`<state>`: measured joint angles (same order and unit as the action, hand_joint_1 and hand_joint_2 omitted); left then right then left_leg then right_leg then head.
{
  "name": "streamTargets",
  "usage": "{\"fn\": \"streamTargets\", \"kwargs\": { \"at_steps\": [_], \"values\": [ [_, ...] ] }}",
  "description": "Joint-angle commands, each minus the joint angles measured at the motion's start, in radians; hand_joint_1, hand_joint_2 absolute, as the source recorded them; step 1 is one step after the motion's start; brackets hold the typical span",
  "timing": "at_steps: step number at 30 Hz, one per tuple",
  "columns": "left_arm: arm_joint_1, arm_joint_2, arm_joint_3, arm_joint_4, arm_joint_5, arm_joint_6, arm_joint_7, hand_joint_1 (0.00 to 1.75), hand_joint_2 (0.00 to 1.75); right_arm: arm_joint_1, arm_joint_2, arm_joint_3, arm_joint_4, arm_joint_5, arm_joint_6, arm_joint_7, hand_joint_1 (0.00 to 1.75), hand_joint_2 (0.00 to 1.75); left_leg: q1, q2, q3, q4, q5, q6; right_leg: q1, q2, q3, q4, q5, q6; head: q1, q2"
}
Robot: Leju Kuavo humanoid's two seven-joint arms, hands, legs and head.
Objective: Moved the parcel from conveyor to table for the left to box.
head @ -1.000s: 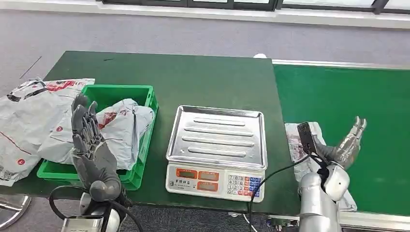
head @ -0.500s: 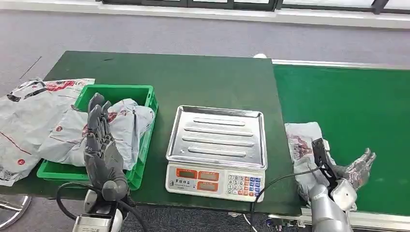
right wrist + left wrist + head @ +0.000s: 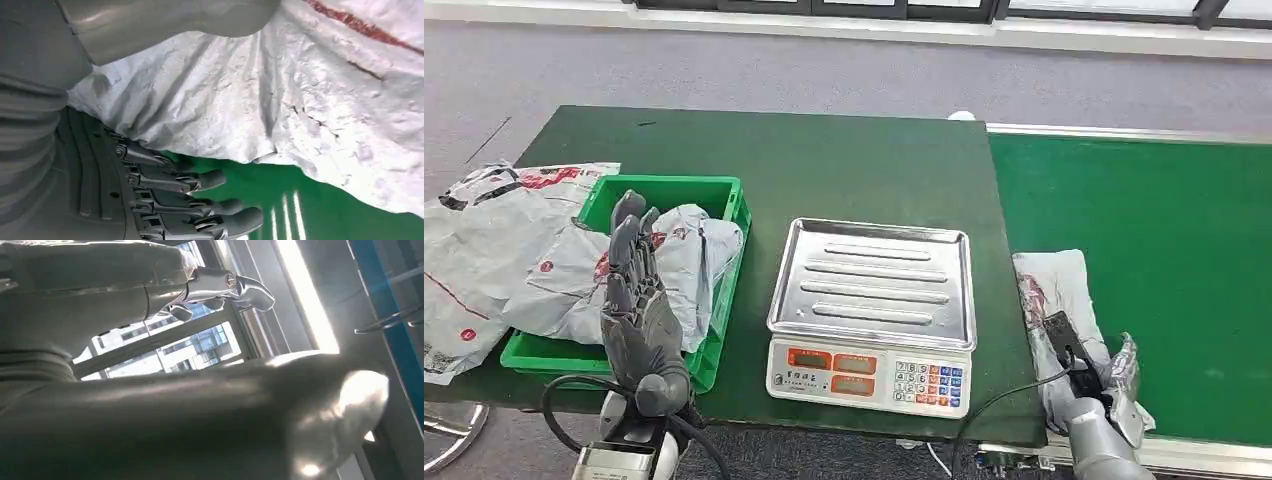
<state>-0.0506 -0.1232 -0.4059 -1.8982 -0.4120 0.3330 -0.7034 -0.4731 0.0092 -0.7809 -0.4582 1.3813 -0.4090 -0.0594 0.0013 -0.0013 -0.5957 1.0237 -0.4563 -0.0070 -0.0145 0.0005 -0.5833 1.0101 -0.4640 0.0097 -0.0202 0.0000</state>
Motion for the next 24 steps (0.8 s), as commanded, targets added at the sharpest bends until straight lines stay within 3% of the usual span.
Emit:
{"fn": "streamTargets", "kwargs": {
  "at_steps": [1, 2, 15, 20, 24],
  "values": [
    [-0.006, 0.017, -0.011, 0.027, -0.018, -0.002, 0.005, 0.0, 0.0, -0.029, -0.016, -0.068, 0.136, -0.023, 0.067, -0.031, 0.0, 1.75, 0.0, 0.0, 0.001, -0.001, 0.0, 0.0, 0.0, 0.0, 0.002, -0.001, 0.0, 0.0, 0.0, 0.0],
    [-0.006, 0.006, -0.019, 0.034, -0.034, -0.011, 0.005, 0.0, 0.0, -0.007, -0.014, -0.058, 0.14, -0.02, 0.105, -0.052, 1.75, 1.75, 0.001, 0.0, 0.002, -0.001, 0.0, 0.0, 0.001, 0.0, 0.002, -0.002, 0.001, 0.0, 0.0, 0.0],
    [0.001, 0.014, -0.018, 0.032, -0.034, -0.002, 0.005, 0.0, 0.0, -0.021, 0.005, -0.047, 0.115, -0.041, 0.07, -0.098, 1.75, 1.75, 0.001, 0.008, 0.01, 0.0, 0.0, 0.004, 0.001, 0.006, 0.01, -0.005, 0.005, 0.002, 0.0, 0.0],
    [0.013, 0.013, -0.013, 0.024, -0.068, 0.032, 0.005, 0.0, 0.0, -0.016, 0.038, -0.027, 0.047, -0.088, 0.004, -0.194, 1.75, 1.75, 0.001, 0.007, 0.007, -0.004, 0.004, 0.004, 0.001, 0.004, 0.008, -0.009, 0.008, 0.001, 0.0, 0.0],
    [0.02, 0.018, -0.017, 0.017, -0.067, 0.036, 0.005, 0.0, 0.0, -0.019, 0.043, -0.023, 0.039, -0.089, 0.008, -0.189, 1.75, 1.75, 0.001, 0.009, 0.009, 0.001, 0.0, 0.004, 0.0, 0.006, 0.01, -0.005, 0.005, 0.002, 0.0, 0.0]
  ]
}}
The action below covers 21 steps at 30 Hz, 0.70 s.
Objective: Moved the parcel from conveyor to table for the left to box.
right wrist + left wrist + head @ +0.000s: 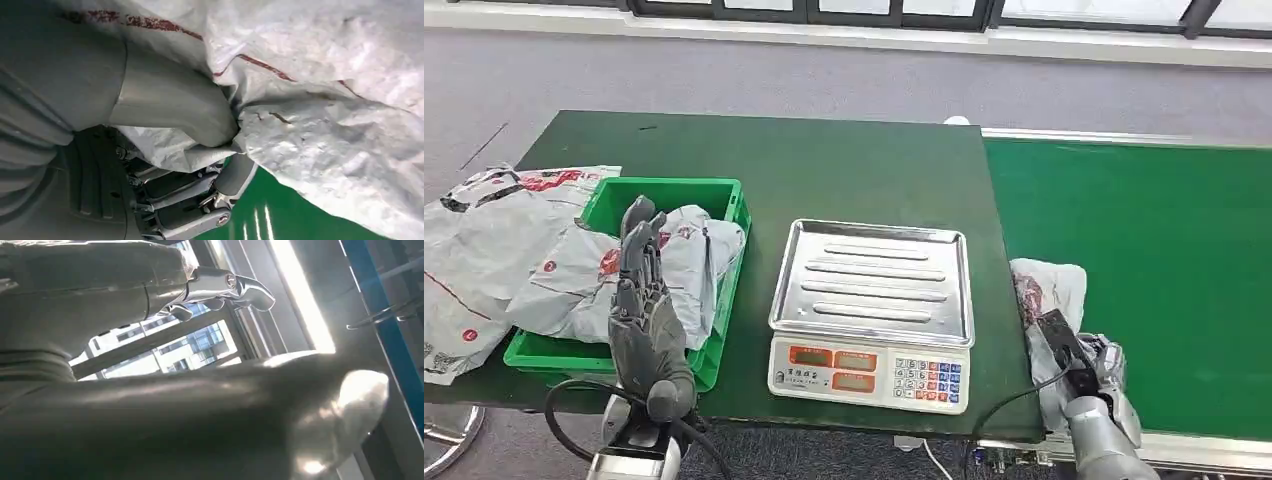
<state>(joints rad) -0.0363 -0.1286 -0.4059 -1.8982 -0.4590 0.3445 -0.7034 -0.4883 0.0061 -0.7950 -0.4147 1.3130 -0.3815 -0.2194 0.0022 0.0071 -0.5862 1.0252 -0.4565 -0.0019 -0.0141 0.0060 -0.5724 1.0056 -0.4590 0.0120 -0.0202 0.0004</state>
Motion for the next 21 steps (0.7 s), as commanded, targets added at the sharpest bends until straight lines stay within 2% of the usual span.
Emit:
{"fn": "streamTargets", "kwargs": {
  "at_steps": [1, 5, 6, 7, 8, 11, 13, 15, 17, 20, 21],
  "values": [
    [0.006, 0.023, -0.017, 0.017, -0.02, 0.024, 0.005, 0.0, 0.0, -0.003, 0.046, -0.009, -0.004, -0.021, -0.019, -0.029, 1.75, 1.75, 0.0, 0.001, -0.002, -0.002, 0.001, -0.001, 0.0, 0.001, -0.003, -0.001, 0.001, -0.001, 0.0, 0.0],
    [0.006, 0.023, -0.017, 0.017, -0.02, 0.024, 0.005, 0.0, 0.0, -0.003, 0.046, -0.009, -0.004, -0.021, -0.019, -0.029, 1.75, 1.75, 0.0, 0.0, -0.002, -0.003, 0.002, -0.002, 0.0, 0.0, -0.003, -0.002, 0.001, -0.002, 0.0, 0.0],
    [0.008, 0.018, -0.01, 0.018, -0.044, 0.051, 0.005, 0.0, 0.0, 0.002, 0.053, -0.014, -0.027, -0.047, -0.045, -0.065, 1.75, 1.75, 0.0, 0.0, -0.002, -0.003, 0.001, -0.002, 0.0, 0.0, -0.003, -0.002, 0.001, -0.002, 0.0, 0.0],
    [0.019, 0.013, -0.007, 0.017, -0.072, 0.079, 0.005, 0.0, 0.0, 0.012, 0.076, -0.026, -0.082, -0.127, -0.078, -0.146, 1.75, 1.75, 0.0, 0.0, -0.002, -0.002, 0.001, -0.002, 0.0, 0.0, -0.003, -0.001, 0.0, -0.001, 0.0, 0.0],
    [0.032, 0.011, -0.004, 0.007, -0.085, 0.092, 0.005, 0.0, 0.0, 0.037, 0.118, -0.027, -0.208, -0.235, -0.13, -0.244, 1.75, 1.75, 0.0, 0.0, -0.002, -0.003, 0.001, -0.002, 0.0, 0.0, -0.004, -0.002, 0.001, -0.002, 0.0, 0.0],
    [0.044, 0.014, -0.007, -0.012, -0.089, 0.097, 0.005, 0.0, 0.0, 0.184, 0.234, 0.088, -0.666, -0.429, -0.075, -0.277, 1.75, 1.75, 0.0, 0.001, -0.003, -0.004, 0.002, -0.002, 0.0, 0.001, -0.005, -0.002, 0.001, -0.002, 0.0, 0.0],
    [0.046, 0.014, -0.019, -0.017, -0.104, 0.107, 0.005, 0.0, 0.0, 0.28, 0.31, 0.163, -0.964, -0.548, -0.124, -0.372, 1.75, 1.75, 0.0, -0.002, -0.005, -0.005, 0.002, -0.003, 0.0, -0.002, -0.006, -0.002, 0.0, -0.003, 0.0, 0.0],
    [0.048, 0.004, -0.028, -0.017, -0.131, 0.123, 0.005, 0.0, 0.0, 0.371, 0.343, 0.25, -1.159, -0.633, -0.2, -0.423, 1.75, 1.75, -0.001, -0.005, -0.007, -0.002, 0.001, -0.002, -0.001, -0.004, -0.009, 0.002, -0.002, -0.002, 0.0, 0.0],
    [0.046, 0.003, -0.039, -0.023, -0.137, 0.123, 0.005, 0.0, 0.0, 0.461, 0.343, 0.363, -1.309, -0.718, -0.306, -0.44, 1.75, 1.75, -0.001, -0.01, -0.008, -0.002, 0.001, -0.003, -0.001, -0.01, -0.007, 0.002, -0.005, -0.003, 0.0, 0.0],
    [0.034, 0.009, -0.046, -0.019, -0.118, 0.133, 0.005, 0.0, 0.0, 0.488, 0.343, 0.401, -1.381, -0.762, -0.317, -0.474, 1.75, 1.75, -0.001, -0.014, -0.009, -0.002, 0.0, -0.003, -0.001, -0.013, -0.007, 0.002, -0.007, -0.003, 0.0, 0.0],
    [0.031, 0.011, -0.046, -0.018, -0.114, 0.133, 0.005, 0.0, 0.0, 0.486, 0.343, 0.404, -1.382, -0.763, -0.317, -0.477, 1.75, 1.75, 0.0, -0.011, -0.008, -0.003, 0.0, -0.004, 0.0, -0.01, -0.007, 0.002, -0.007, -0.004, 0.0, 0.0]
  ]
}}
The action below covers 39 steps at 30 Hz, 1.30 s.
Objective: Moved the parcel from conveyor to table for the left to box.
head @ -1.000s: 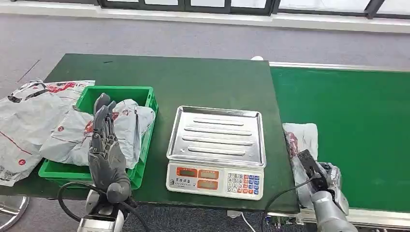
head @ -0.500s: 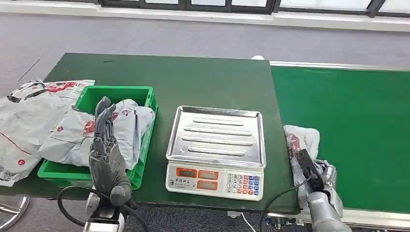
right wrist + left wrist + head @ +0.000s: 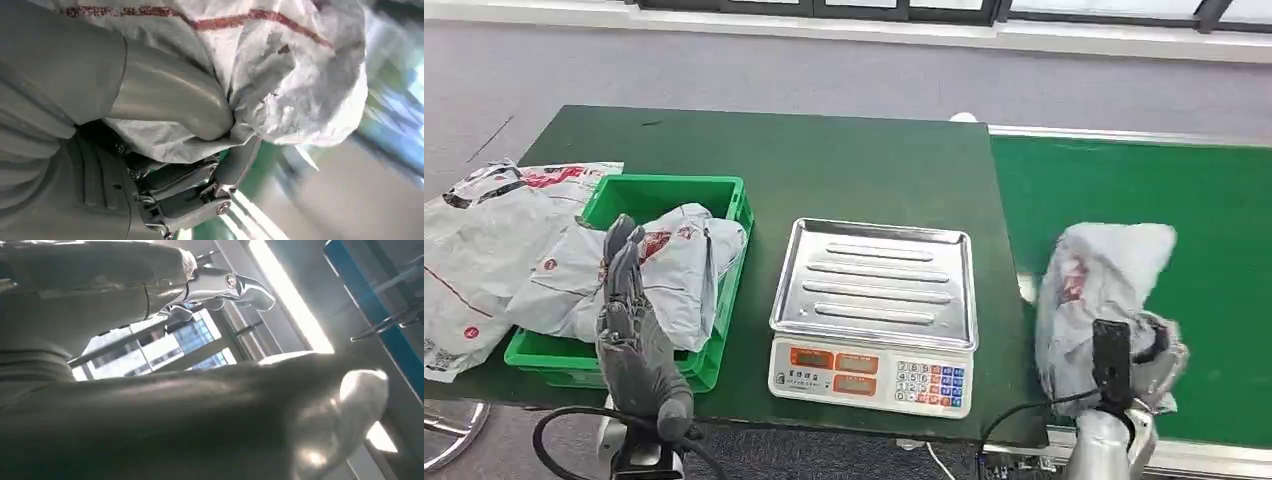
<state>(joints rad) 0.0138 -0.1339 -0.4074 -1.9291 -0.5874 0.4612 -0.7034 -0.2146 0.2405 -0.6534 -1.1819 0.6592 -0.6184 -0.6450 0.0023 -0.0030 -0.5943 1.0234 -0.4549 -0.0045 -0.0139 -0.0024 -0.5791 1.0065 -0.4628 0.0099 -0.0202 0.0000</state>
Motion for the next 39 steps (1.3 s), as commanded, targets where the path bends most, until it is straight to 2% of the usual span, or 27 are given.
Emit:
{"fn": "streamTargets", "kwargs": {
  "at_steps": [1, 6, 15, 17, 18, 19, 22, 23, 25, 26, 28, 29, 30, 32, 34, 36, 39],
  "values": [
    [-0.019, 0.016, -0.045, 0.013, 0.014, 0.016, 0.005, 0.0, 0.0, 0.212, 0.109, 0.262, -0.615, -0.109, -0.08, -0.051, 1.75, 1.75, -0.001, 0.0, 0.0, 0.0, -0.001, -0.001, -0.001, 0.0, -0.001, 0.001, -0.002, -0.001, 0.0, 0.0],
    [-0.019, 0.016, -0.045, 0.013, 0.014, 0.016, 0.005, 0.0, 0.0, 0.212, 0.109, 0.262, -0.615, -0.109, -0.08, -0.051, 1.75, 1.75, -0.001, 0.002, 0.0, -0.001, -0.002, -0.002, -0.001, 0.002, -0.002, 0.001, -0.002, -0.001, 0.0, 0.0],
    [-0.06, 0.021, -0.083, 0.035, 0.027, 0.014, 0.005, 0.0, 0.0, 0.149, 0.109, 0.376, -0.638, -0.055, -0.08, -0.053, 1.75, 1.75, 0.0, 0.004, 0.0, -0.001, -0.001, -0.003, 0.0, 0.004, -0.002, 0.0, 0.0, -0.001, 0.0, 0.0],
    [-0.076, 0.025, -0.088, 0.047, 0.046, 0.01, 0.005, 0.0, 0.0, 0.137, 0.109, 0.42, -0.657, -0.063, -0.08, -0.053, 1.75, 1.75, -0.001, 0.004, 0.0, -0.001, -0.001, -0.002, -0.001, 0.004, -0.002, 0.0, 0.0, -0.001, 0.0, 0.0],
    [-0.094, 0.026, -0.094, 0.07, 0.053, 0.007, 0.005, 0.0, 0.0, 0.122, 0.109, 0.517, -0.626, -0.029, -0.08, -0.053, 1.75, 1.75, -0.001, 0.004, 0.001, -0.002, -0.001, -0.003, -0.001, 0.004, -0.002, 0.0, 0.0, -0.001, 0.0, 0.0],
    [-0.098, 0.026, -0.095, 0.075, 0.053, 0.008, 0.005, 0.0, 0.0, 0.118, 0.109, 0.537, -0.613, -0.027, -0.08, -0.053, 1.75, 1.75, -0.001, 0.006, 0.0, -0.001, -0.001, -0.002, -0.001, 0.006, -0.003, 0.001, 0.0, -0.001, 0.0, 0.0],
    [-0.121, 0.026, -0.108, 0.106, 0.057, 0.016, 0.005, 0.0, 0.0, 0.051, 0.109, 0.656, -0.409, -0.007, -0.08, -0.051, 1.75, 1.75, 0.0, 0.01, 0.002, -0.003, -0.001, -0.003, 0.0, 0.01, -0.002, -0.001, 0.002, -0.002, 0.0, 0.0],
    [-0.123, 0.026, -0.116, 0.113, 0.056, 0.012, 0.005, 0.0, 0.0, -0.004, 0.104, 0.711, -0.266, -0.013, -0.08, -0.042, 1.75, 1.75, 0.0, 0.01, 0.002, -0.002, -0.001, -0.002, 0.0, 0.01, -0.001, 0.0, 0.001, -0.001, 0.0, 0.0],
    [-0.125, 0.026, -0.119, 0.115, 0.056, 0.015, 0.005, 0.0, 0.0, -0.02, 0.109, 0.705, -0.24, -0.006, -0.08, -0.044, 1.75, 1.75, 0.001, 0.012, 0.003, -0.003, -0.001, -0.003, 0.001, 0.012, -0.001, -0.001, 0.002, -0.001, 0.0, 0.0],
    [-0.126, 0.029, -0.126, 0.12, 0.055, 0.019, 0.005, 0.0, 0.0, -0.054, 0.109, 0.72, -0.153, -0.002, -0.08, -0.042, 1.75, 1.75, 0.001, 0.012, 0.004, -0.004, -0.001, -0.003, 0.001, 0.012, 0.0, -0.002, 0.003, -0.001, 0.0, 0.0],
    [-0.13, 0.035, -0.141, 0.129, 0.057, 0.032, 0.005, 0.0, 0.0, -0.139, 0.102, 0.765, 0.054, -0.018, -0.029, -0.007, 1.75, 1.75, 0.001, 0.01, 0.003, -0.003, 0.001, -0.003, 0.001, 0.011, -0.002, -0.001, 0.003, -0.002, 0.0, 0.0],
    [-0.13, 0.04, -0.147, 0.131, 0.064, 0.038, 0.005, 0.0, 0.0, -0.192, 0.097, 0.81, 0.192, -0.037, 0.131, 0.058, 1.75, 1.75, 0.001, 0.012, 0.003, -0.003, 0.0, -0.003, 0.001, 0.012, -0.001, -0.001, 0.003, -0.002, 0.0, 0.0],
    [-0.131, 0.042, -0.148, 0.131, 0.066, 0.041, 0.005, 0.0, 0.0, -0.207, 0.1, 0.81, 0.221, -0.038, 0.136, 0.056, 1.75, 1.75, 0.002, 0.012, 0.003, -0.004, 0.001, -0.003, 0.002, 0.011, 0.0, -0.002, 0.004, -0.003, 0.0, 0.0],
    [-0.138, 0.047, -0.152, 0.138, 0.079, 0.032, 0.005, 0.0, 0.0, -0.284, 0.109, 0.864, 0.441, -0.111, 0.192, 0.046, 1.75, 1.75, 0.001, 0.015, 0.003, -0.004, 0.002, -0.003, 0.001, 0.014, -0.001, -0.002, 0.005, -0.003, 0.0, 0.0],
    [-0.14, 0.047, -0.153, 0.141, 0.08, 0.033, 0.005, 0.0, 0.0, -0.292, 0.109, 0.876, 0.473, -0.132, 0.173, 0.028, 1.75, 1.75, 0.001, 0.016, 0.005, -0.007, 0.004, -0.004, 0.001, 0.016, -0.002, -0.003, 0.007, -0.005, 0.0, 0.0],
    [-0.14, 0.047, -0.153, 0.141, 0.08, 0.033, 0.005, 0.0, 0.0, -0.292, 0.109, 0.876, 0.473, -0.132, 0.173, 0.028, 1.75, 1.75, 0.001, 0.008, 0.003, -0.004, 0.003, -0.004, 0.001, 0.007, -0.001, -0.001, 0.003, -0.004, 0.0, 0.0],
    [-0.14, 0.047, -0.153, 0.141, 0.08, 0.033, 0.005, 0.0, 0.0, -0.292, 0.109, 0.876, 0.473, -0.132, 0.173, 0.028, 1.75, 1.75, 0.001, 0.002, 0.001, -0.003, 0.004, -0.003, 0.001, 0.002, -0.001, 0.0, 0.003, -0.004, 0.0, 0.0]
  ]
}}
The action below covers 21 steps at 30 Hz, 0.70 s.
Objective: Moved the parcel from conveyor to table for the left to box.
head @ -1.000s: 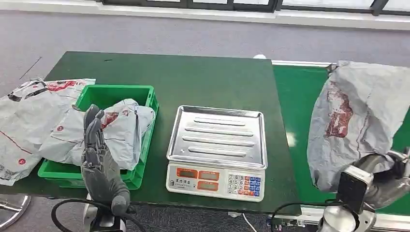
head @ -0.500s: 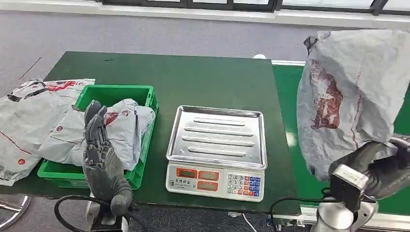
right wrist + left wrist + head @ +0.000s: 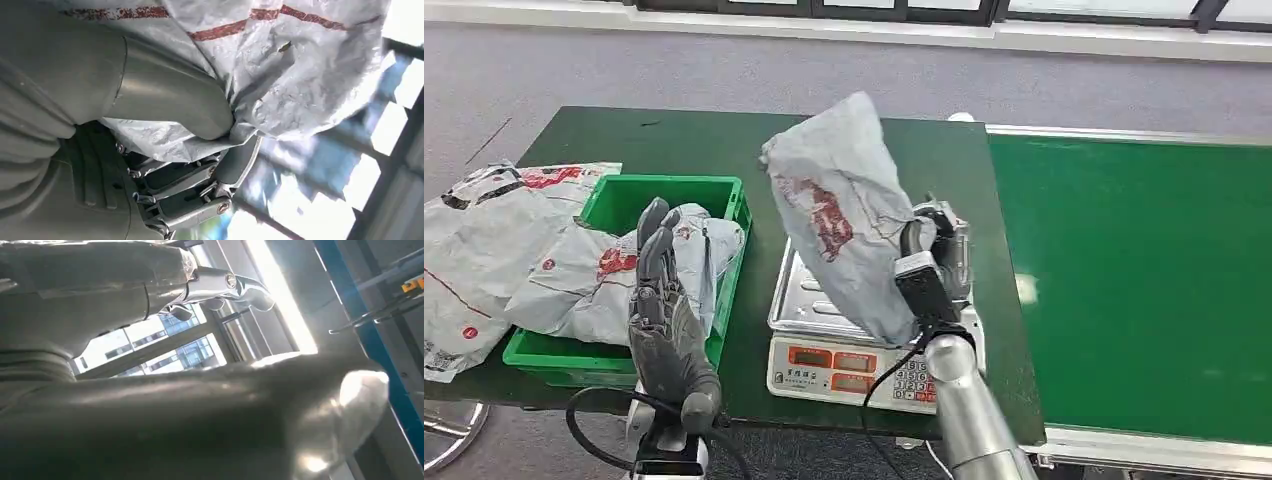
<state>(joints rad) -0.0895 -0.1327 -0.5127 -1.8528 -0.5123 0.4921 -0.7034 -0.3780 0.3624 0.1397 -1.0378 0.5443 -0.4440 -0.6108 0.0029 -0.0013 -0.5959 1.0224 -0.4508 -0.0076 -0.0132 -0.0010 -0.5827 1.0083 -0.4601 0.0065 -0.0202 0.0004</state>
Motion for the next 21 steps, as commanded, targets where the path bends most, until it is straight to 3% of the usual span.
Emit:
{"fn": "streamTargets", "kwargs": {
  "at_steps": [1, 7, 15, 16, 18, 19, 21],
  "values": [
    [-0.037, 0.046, -0.047, 0.065, 0.005, 0.002, 0.005, 0.0, 0.0, -0.129, -0.013, 0.083, 0.328, -0.017, -0.001, -0.006, 1.75, 1.75, 0.0, 0.0, 0.002, -0.003, 0.0, 0.0, 0.0, 0.001, 0.002, -0.003, 0.0, -0.001, 0.0, 0.0],
    [-0.015, 0.041, -0.031, 0.066, -0.011, 0.014, 0.005, 0.0, 0.0, -0.17, -0.013, 0.125, 0.469, -0.044, 0.107, 0.009, 1.75, 1.75, 0.0, 0.001, 0.002, -0.003, 0.0, -0.001, 0.0, 0.002, 0.001, -0.002, 0.001, -0.001, 0.0, 0.0],
    [-0.013, 0.041, -0.029, 0.079, -0.003, 0.019, 0.005, 0.0, 0.0, -0.206, -0.013, 0.162, 0.543, -0.059, 0.09, 0.048, 1.75, 1.75, 0.0, 0.0, 0.0, -0.003, 0.001, -0.001, 0.0, 0.001, 0.0, -0.002, 0.001, -0.001, 0.0, 0.0],
    [-0.01, 0.039, -0.027, 0.085, -0.01, 0.02, 0.005, 0.0, 0.0, -0.215, -0.013, 0.155, 0.568, -0.051, 0.089, 0.083, 0.0, 1.75, 0.0, 0.0, 0.0, -0.003, 0.0, -0.001, 0.0, 0.001, -0.001, -0.002, 0.0, -0.001, 0.0, 0.0],
    [0.0, 0.038, -0.025, 0.087, -0.012, 0.02, 0.005, 0.0, 0.0, -0.226, -0.02, 0.158, 0.587, -0.005, 0.015, 0.108, 0.0, 1.75, 0.0, 0.0, 0.0, -0.003, 0.0, -0.001, 0.0, 0.0, 0.0, -0.002, 0.0, -0.001, 0.0, 0.0],
    [0.003, 0.037, -0.021, 0.09, -0.017, 0.019, 0.005, 0.0, 0.0, -0.229, -0.022, 0.162, 0.588, 0.024, -0.043, 0.116, 0.0, 0.0, 0.0, 0.0, 0.0, -0.002, 0.0, -0.001, 0.0, 0.001, -0.001, -0.001, 0.0, -0.001, 0.0, 0.0],
    [0.003, 0.032, -0.011, 0.101, -0.013, 0.015, 0.005, 0.0, 0.0, -0.223, -0.018, 0.148, 0.554, 0.055, -0.164, 0.104, 0.0, 0.0, 0.0, 0.0, -0.001, -0.001, 0.0, 0.0, 0.0, 0.0, -0.001, -0.001, 0.0, -0.001, 0.0, 0.0]
  ]
}}
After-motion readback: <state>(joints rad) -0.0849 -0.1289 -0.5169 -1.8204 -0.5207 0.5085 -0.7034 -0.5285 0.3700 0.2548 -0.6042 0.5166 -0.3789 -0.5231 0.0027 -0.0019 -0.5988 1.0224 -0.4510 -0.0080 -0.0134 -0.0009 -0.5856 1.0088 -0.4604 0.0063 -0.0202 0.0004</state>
